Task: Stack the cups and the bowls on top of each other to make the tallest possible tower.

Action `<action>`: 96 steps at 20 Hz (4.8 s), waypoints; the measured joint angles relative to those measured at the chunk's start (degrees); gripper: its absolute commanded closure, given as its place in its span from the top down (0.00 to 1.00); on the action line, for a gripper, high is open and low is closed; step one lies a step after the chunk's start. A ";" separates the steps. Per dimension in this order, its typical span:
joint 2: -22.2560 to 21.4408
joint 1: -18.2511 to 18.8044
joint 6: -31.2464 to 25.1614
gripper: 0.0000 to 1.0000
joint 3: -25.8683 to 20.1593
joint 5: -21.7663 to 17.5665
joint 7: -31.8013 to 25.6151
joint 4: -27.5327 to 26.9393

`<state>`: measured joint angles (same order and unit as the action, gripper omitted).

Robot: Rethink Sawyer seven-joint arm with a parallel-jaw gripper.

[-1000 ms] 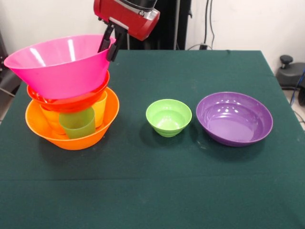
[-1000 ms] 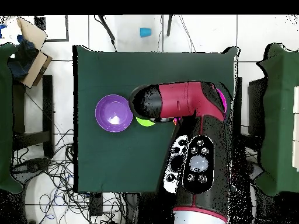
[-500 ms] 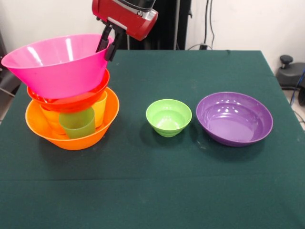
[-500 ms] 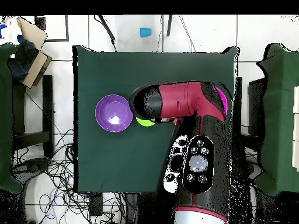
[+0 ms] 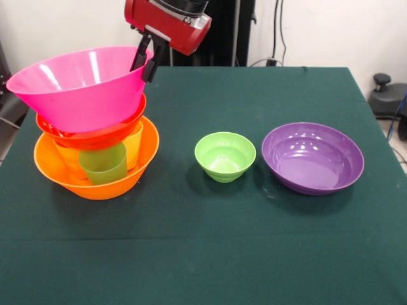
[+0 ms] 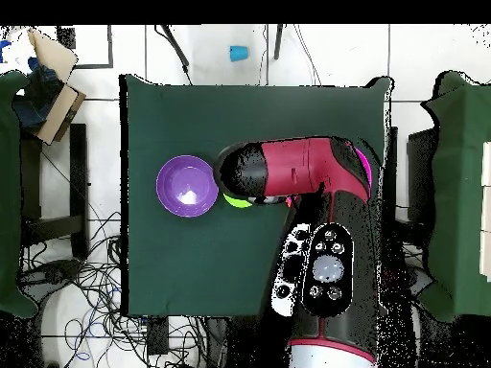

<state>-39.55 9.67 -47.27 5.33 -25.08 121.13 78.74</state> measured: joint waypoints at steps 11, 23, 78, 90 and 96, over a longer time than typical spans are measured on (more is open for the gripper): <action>-0.02 0.59 -0.01 0.00 -0.46 -0.01 0.00 2.53; -0.01 0.77 -0.01 0.00 -1.34 -0.01 0.00 2.62; -0.20 4.45 0.00 0.00 -3.22 -3.27 0.00 7.90; -0.21 4.86 0.00 0.00 -3.71 -3.27 0.00 7.97; -0.21 5.42 0.00 0.00 -4.19 -3.27 0.00 7.97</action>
<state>-39.76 15.09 -47.27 1.14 -28.35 121.13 86.71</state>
